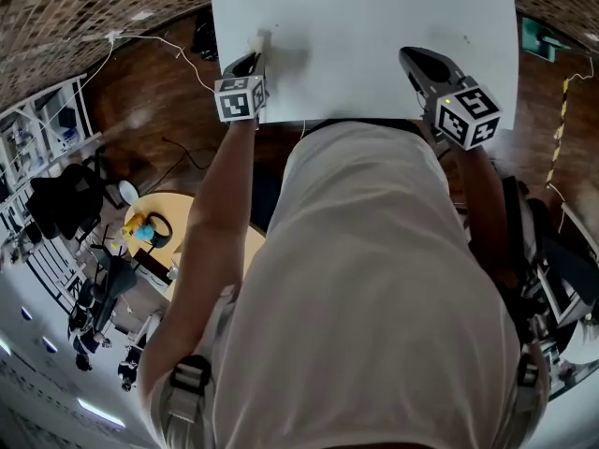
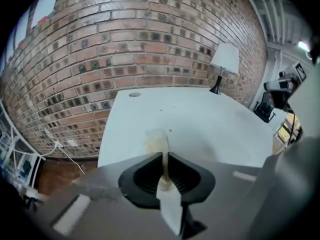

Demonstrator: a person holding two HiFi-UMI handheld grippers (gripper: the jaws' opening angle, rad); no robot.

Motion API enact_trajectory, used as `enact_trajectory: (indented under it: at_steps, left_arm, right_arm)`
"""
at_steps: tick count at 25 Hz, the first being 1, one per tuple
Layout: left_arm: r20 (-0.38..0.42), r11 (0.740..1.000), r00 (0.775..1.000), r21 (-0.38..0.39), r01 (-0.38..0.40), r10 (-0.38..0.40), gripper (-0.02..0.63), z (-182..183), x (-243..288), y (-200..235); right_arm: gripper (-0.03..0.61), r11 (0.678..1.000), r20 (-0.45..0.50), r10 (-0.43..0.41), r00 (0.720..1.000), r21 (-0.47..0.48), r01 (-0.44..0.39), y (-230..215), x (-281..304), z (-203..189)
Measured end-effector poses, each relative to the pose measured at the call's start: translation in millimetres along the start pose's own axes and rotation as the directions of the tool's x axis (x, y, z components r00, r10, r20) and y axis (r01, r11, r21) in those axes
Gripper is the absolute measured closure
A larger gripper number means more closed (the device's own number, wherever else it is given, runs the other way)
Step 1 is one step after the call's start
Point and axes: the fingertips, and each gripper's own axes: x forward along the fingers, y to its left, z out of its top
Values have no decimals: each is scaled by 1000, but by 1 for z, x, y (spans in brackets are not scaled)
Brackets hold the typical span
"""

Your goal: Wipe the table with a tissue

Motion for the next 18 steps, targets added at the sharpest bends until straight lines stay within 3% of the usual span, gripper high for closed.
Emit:
enact_trajectory:
  at_steps: [3, 6, 9, 15, 18]
  left_arm:
    - [38, 998, 999, -65, -11, 14, 571, 27, 7, 9]
    - [30, 997, 999, -76, -23, 25, 571, 45, 18, 14]
    - [-5, 999, 1000, -43, -19, 19, 569, 53, 31, 12]
    - [-49, 994, 998, 106, 33, -28, 571, 58, 53, -26]
    - [-38, 997, 999, 69, 27, -24, 572, 57, 57, -34]
  right_arm:
    - [571, 1000, 19, -9, 1000, 7, 9, -1, 1, 4]
    - [571, 999, 18, -27, 999, 22, 27, -3, -2, 1]
    - [571, 998, 18, -50, 999, 37, 49, -8, -8, 0]
    - [571, 996, 25, -81, 996, 51, 80, -18, -17, 0]
    - [571, 994, 31, -87, 996, 61, 85, -19, -18, 0]
